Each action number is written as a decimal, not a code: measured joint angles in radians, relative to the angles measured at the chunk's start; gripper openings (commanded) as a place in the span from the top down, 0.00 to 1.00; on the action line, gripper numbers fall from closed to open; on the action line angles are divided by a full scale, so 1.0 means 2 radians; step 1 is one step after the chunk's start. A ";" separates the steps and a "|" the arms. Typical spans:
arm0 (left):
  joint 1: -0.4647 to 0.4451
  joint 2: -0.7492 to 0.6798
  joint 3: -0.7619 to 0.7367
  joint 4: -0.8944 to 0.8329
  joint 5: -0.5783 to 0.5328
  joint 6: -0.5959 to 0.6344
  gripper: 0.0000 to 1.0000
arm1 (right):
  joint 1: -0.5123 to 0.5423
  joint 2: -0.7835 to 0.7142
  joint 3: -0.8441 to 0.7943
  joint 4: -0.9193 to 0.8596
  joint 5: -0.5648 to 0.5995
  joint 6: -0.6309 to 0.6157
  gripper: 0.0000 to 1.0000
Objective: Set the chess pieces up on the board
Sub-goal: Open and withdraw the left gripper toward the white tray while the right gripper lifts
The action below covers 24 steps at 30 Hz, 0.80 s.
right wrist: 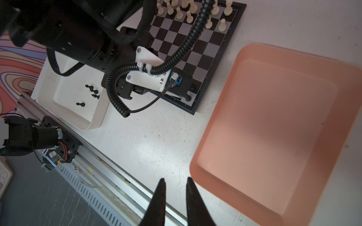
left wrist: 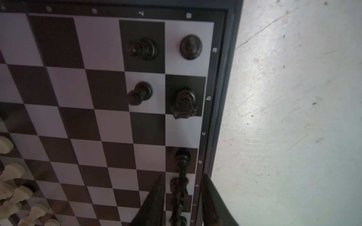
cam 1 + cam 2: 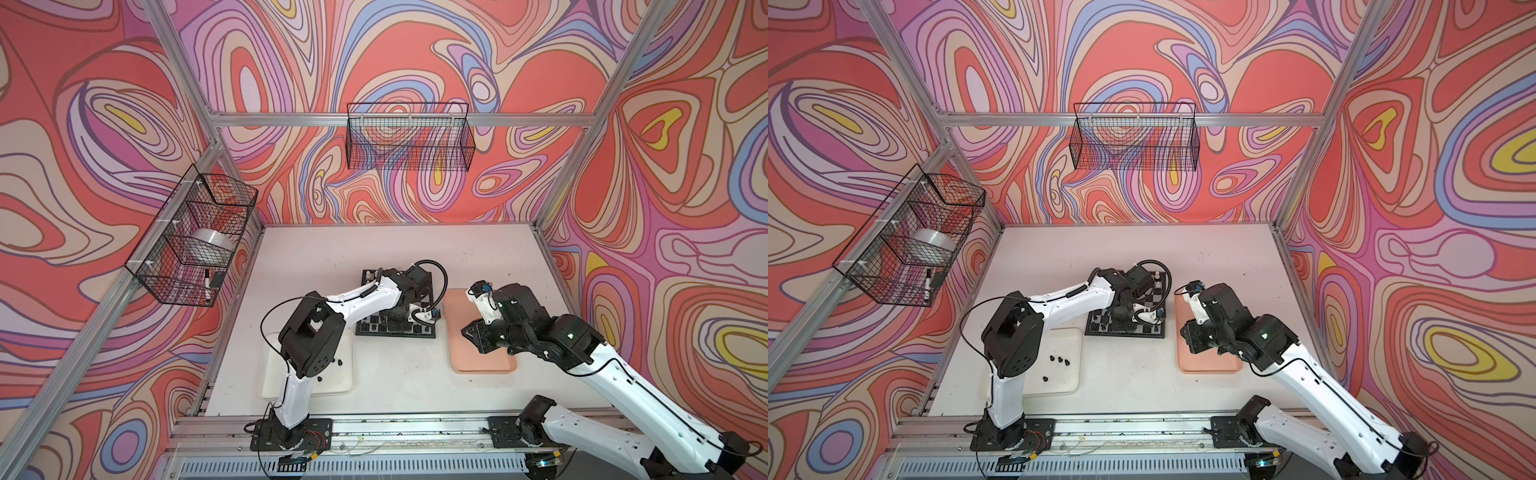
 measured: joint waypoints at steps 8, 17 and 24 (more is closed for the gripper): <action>0.000 0.000 0.000 -0.003 0.000 0.000 0.52 | 0.000 0.000 0.000 0.000 0.000 0.000 0.80; 0.000 0.000 0.001 -0.005 0.000 0.000 0.45 | 0.000 0.000 0.000 0.000 0.000 0.000 0.80; 0.000 -0.003 0.020 -0.016 0.008 0.000 0.43 | 0.000 -0.001 0.006 -0.002 -0.005 -0.002 0.80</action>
